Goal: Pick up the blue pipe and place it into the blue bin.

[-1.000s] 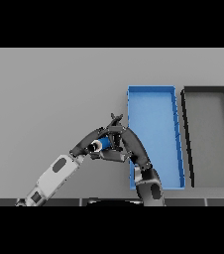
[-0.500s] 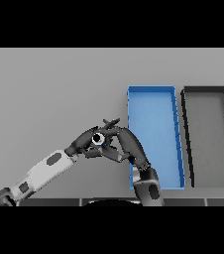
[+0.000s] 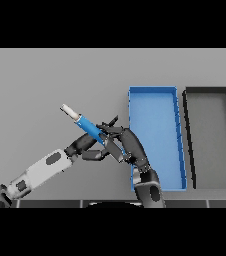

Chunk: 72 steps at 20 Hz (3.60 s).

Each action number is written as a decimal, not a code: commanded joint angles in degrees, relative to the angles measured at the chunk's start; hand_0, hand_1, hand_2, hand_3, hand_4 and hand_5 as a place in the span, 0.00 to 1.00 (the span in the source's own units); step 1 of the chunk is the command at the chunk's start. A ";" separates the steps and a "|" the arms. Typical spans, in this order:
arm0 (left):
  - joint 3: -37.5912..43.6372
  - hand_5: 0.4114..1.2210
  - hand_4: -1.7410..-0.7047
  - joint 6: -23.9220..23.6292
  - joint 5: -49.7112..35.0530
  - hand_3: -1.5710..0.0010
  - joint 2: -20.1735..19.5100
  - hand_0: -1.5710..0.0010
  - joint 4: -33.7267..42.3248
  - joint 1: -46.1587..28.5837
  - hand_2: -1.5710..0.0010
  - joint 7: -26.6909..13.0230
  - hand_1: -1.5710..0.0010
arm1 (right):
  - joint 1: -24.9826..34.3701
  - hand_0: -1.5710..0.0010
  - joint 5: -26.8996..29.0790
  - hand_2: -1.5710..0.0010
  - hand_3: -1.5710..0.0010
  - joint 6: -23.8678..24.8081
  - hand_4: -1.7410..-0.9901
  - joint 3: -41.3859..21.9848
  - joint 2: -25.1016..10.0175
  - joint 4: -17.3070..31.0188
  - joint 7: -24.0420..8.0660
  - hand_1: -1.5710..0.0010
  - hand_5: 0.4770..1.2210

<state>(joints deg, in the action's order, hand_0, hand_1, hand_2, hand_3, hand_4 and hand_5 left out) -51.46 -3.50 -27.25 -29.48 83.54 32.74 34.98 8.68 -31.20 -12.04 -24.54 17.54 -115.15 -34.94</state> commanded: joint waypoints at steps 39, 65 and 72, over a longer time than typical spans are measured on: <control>-13.20 0.06 0.88 -10.58 -8.27 1.00 -5.86 1.00 4.02 7.18 1.00 -26.75 1.00 | 8.93 0.00 19.00 0.00 0.00 7.70 0.32 45.78 -1.71 -5.81 0.00 0.00 1.00; -15.30 0.08 0.88 -12.68 -9.22 1.00 -6.83 1.00 5.92 7.24 1.00 -26.76 1.00 | -38.29 0.84 24.25 0.86 0.91 28.79 0.72 14.23 -11.25 1.28 0.82 0.85 0.71; -15.19 0.07 0.88 -12.77 -9.23 1.00 -7.42 1.00 6.11 7.33 1.00 -26.44 1.00 | -37.68 0.96 26.05 0.97 0.98 31.45 0.74 11.19 -17.72 1.40 0.73 0.97 0.46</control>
<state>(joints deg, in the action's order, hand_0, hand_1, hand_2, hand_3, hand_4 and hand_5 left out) -66.65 -16.27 -36.48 -36.89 89.66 40.08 8.59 -28.94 -5.10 19.32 -13.39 -0.18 -113.80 -33.46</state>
